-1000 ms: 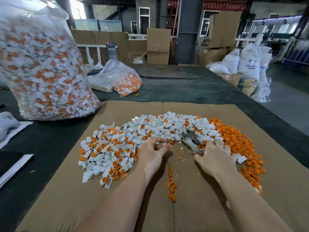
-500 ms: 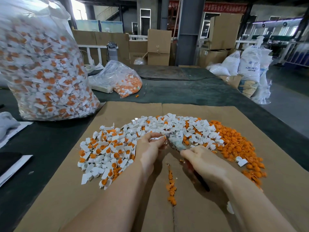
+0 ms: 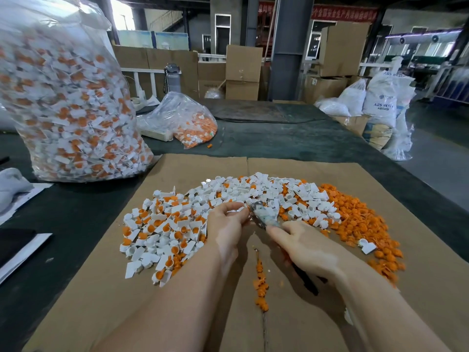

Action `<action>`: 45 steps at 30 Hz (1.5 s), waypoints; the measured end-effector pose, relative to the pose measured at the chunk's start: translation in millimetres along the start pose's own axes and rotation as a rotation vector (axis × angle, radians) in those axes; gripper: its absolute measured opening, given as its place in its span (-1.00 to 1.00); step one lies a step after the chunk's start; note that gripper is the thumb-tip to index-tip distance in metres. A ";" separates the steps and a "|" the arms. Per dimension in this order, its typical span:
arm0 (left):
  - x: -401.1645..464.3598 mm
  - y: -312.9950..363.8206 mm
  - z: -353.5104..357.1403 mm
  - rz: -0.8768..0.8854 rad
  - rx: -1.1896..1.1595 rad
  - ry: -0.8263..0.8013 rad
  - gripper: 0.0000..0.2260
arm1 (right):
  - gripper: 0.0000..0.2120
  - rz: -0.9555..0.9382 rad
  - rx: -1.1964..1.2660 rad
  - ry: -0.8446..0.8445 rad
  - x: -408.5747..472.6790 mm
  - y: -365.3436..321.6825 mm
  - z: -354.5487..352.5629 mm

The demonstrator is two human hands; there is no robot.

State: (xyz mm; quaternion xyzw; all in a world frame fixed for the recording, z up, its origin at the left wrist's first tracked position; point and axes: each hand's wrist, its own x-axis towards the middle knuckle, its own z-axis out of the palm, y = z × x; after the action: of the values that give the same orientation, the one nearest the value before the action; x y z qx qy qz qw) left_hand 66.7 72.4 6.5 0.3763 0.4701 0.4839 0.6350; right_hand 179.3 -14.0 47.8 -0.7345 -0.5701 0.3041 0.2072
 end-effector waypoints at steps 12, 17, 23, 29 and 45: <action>-7.0 -3.8 -7.3 0.001 -0.018 -0.011 -0.83 | -0.63 -0.035 -0.082 0.244 10.6 19.4 16.9; -7.3 -13.4 -15.6 0.258 0.421 -0.087 -0.79 | -0.56 0.051 -0.433 0.514 22.7 37.4 17.8; -6.6 -20.2 -18.0 0.342 0.542 -0.141 -0.78 | -0.43 0.123 -0.716 0.575 30.9 50.3 23.6; -4.5 -22.2 -18.2 0.361 0.572 -0.139 -0.90 | -0.64 -0.209 -0.498 0.687 27.8 38.6 36.1; -8.9 -20.1 -19.2 0.406 0.693 -0.205 -0.87 | -0.92 -0.507 -0.178 0.703 20.6 29.0 54.5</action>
State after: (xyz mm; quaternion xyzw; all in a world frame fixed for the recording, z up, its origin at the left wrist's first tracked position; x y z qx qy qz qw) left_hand 52.6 59.2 -15.5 0.6992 0.4556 0.3723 0.4061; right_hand 166.1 -4.1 -15.2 -0.6453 -0.6510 -0.0748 0.3926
